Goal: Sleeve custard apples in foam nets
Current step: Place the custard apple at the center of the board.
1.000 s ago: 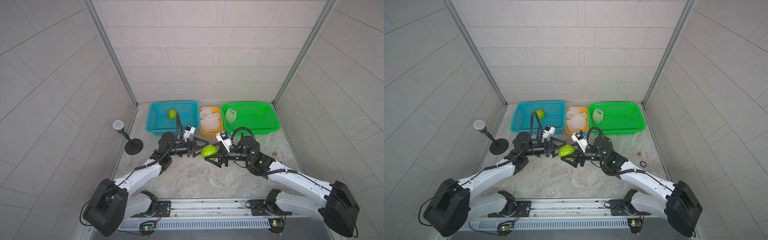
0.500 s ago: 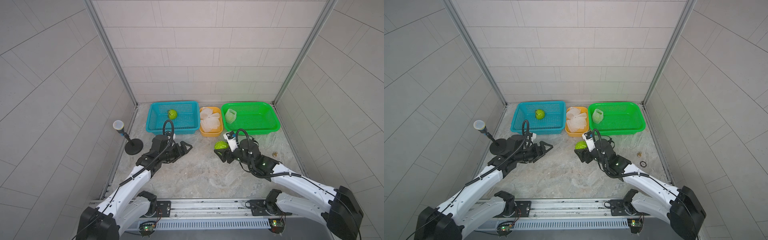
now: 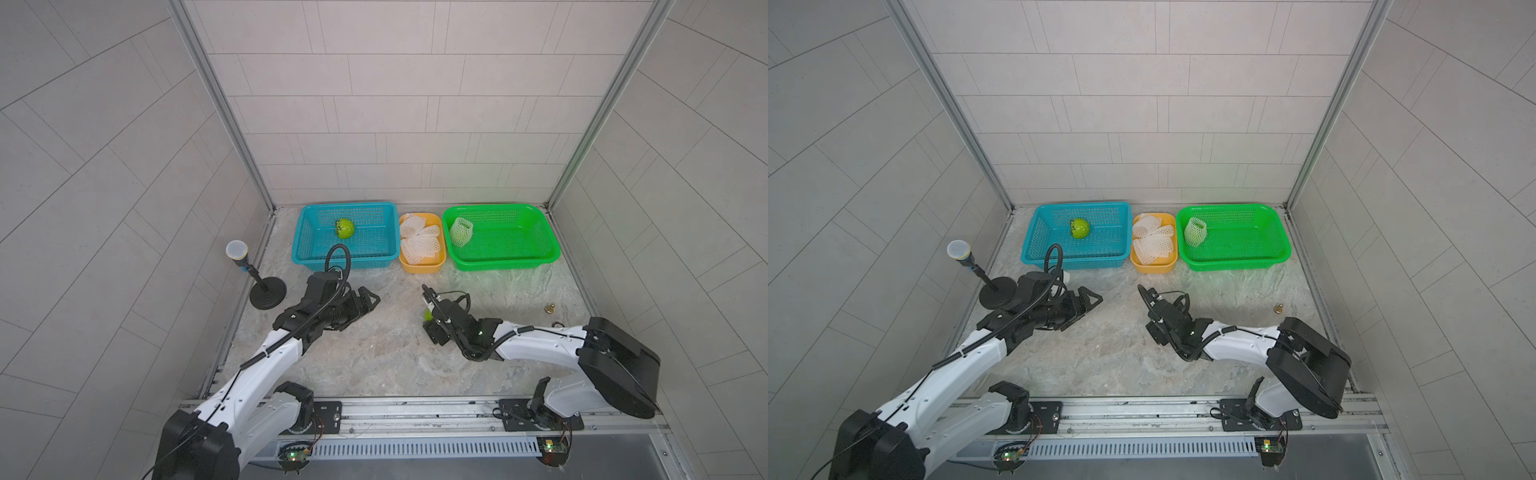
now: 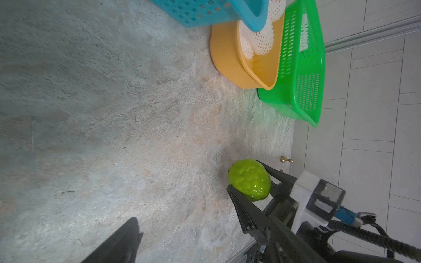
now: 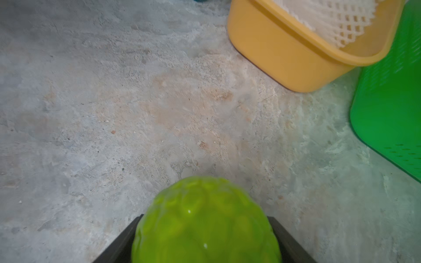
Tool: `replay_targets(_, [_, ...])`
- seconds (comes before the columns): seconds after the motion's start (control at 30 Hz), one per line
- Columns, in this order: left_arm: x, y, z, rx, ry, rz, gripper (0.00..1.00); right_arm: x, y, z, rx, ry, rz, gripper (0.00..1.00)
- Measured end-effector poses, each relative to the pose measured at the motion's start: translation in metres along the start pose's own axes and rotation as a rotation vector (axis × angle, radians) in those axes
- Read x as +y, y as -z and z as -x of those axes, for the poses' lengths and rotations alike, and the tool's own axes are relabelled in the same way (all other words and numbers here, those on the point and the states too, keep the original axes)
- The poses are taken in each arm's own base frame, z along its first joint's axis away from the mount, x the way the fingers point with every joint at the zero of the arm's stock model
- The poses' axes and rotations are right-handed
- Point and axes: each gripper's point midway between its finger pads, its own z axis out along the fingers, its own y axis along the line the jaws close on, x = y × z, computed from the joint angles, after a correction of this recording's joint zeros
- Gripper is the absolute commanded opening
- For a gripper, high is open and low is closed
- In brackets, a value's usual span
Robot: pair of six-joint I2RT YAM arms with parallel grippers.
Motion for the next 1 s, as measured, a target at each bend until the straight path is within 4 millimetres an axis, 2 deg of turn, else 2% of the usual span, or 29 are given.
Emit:
replay_targets(0.23, [0.0,0.0,0.0,-0.002,0.0,0.002,0.91,0.007,-0.011,0.015,-0.035,0.026,-0.054,0.67])
replay_targets(0.5, [0.0,0.0,0.001,-0.003,0.0,0.001,0.91,0.02,-0.021,0.01,-0.014,0.075,-0.072,0.71])
replay_targets(1.0, [0.001,0.0,0.0,-0.002,0.001,0.002,0.91,0.024,-0.021,0.009,-0.012,0.026,-0.055,0.9])
